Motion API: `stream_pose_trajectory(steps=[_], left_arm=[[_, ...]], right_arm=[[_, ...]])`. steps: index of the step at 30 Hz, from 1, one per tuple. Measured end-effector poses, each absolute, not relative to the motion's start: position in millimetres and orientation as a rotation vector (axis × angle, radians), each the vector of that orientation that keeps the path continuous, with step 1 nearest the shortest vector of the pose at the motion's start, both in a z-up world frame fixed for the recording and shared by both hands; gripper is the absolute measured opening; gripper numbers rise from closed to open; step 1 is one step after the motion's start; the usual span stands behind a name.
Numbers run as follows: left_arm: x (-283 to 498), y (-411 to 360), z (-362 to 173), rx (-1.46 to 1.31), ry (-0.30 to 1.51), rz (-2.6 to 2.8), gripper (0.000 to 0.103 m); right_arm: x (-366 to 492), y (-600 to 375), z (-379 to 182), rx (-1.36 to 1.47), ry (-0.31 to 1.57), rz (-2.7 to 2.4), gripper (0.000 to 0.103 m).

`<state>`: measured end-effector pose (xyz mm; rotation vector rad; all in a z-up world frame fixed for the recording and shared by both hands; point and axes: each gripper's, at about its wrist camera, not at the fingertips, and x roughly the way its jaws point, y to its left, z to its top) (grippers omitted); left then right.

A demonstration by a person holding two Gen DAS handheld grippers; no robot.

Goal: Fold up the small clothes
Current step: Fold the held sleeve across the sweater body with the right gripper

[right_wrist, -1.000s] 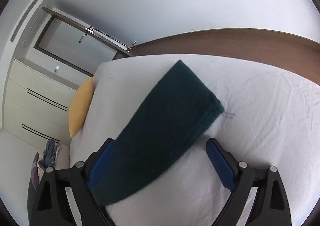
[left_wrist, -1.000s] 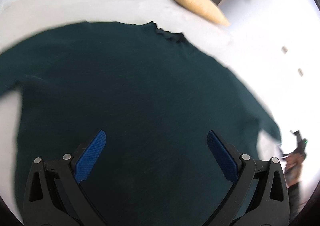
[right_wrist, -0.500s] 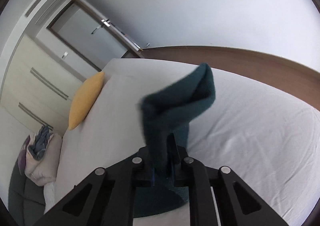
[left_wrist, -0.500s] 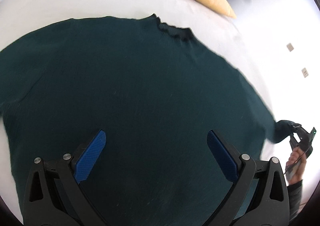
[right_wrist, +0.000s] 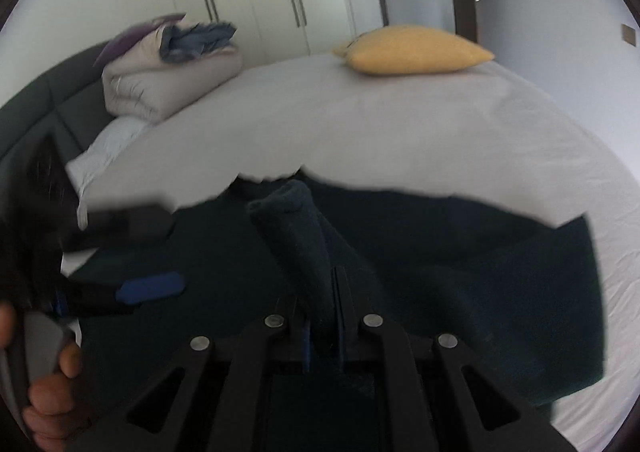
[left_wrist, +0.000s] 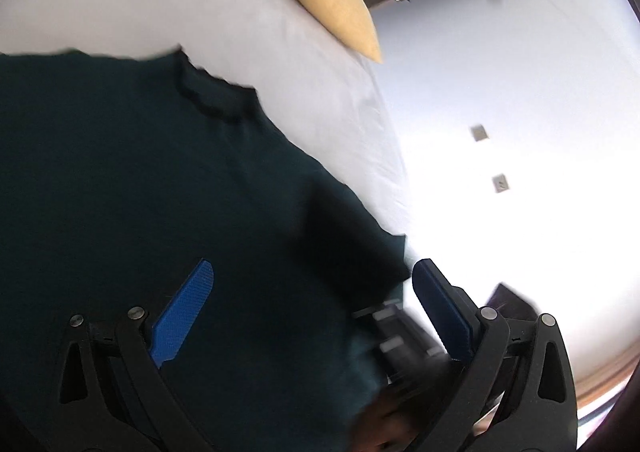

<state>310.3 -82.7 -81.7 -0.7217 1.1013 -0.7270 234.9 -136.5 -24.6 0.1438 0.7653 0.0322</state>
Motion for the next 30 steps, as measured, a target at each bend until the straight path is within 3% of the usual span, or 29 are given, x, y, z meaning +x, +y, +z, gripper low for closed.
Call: stream_pose_trajectory(steps=[7, 9, 10, 11, 14, 15, 17, 23, 30], left_arm=[[321, -115, -115, -0.707, 1.245, -0.756, 0.101], [314, -121, -128, -0.742, 1.262, -0.764, 0.082], [315, -125, -134, -0.749, 1.278, -0.770, 0.051], [316, -127, -139, -0.755, 1.297, -0.766, 0.029], [320, -130, -154, -0.783, 1.304, -0.749, 0.026], [322, -132, -161, -0.789, 1.303, -0.750, 0.024], [319, -126, -162, -0.781, 1.293, -0.741, 0.009], [315, -106, -139, -0.734, 1.174, -0.707, 0.006], [332, -54, -105, -0.570, 0.980, -0.553, 0.006]], right_arm=[[233, -117, -49, 0.098, 0.811, 0.047, 0.012], [234, -122, -48, 0.124, 0.811, 0.054, 0.016], [220, -128, -53, 0.136, 0.812, 0.056, 0.019], [218, -131, -54, 0.154, 0.817, 0.058, 0.033], [193, -152, -56, 0.255, 0.820, 0.026, 0.072], [180, -168, -56, 0.311, 0.811, -0.004, 0.074], [158, -191, -59, 0.399, 0.804, -0.024, 0.076], [141, -277, -76, 0.869, 0.763, 0.008, 0.076], [155, -318, -85, 1.130, 0.658, 0.017, 0.081]])
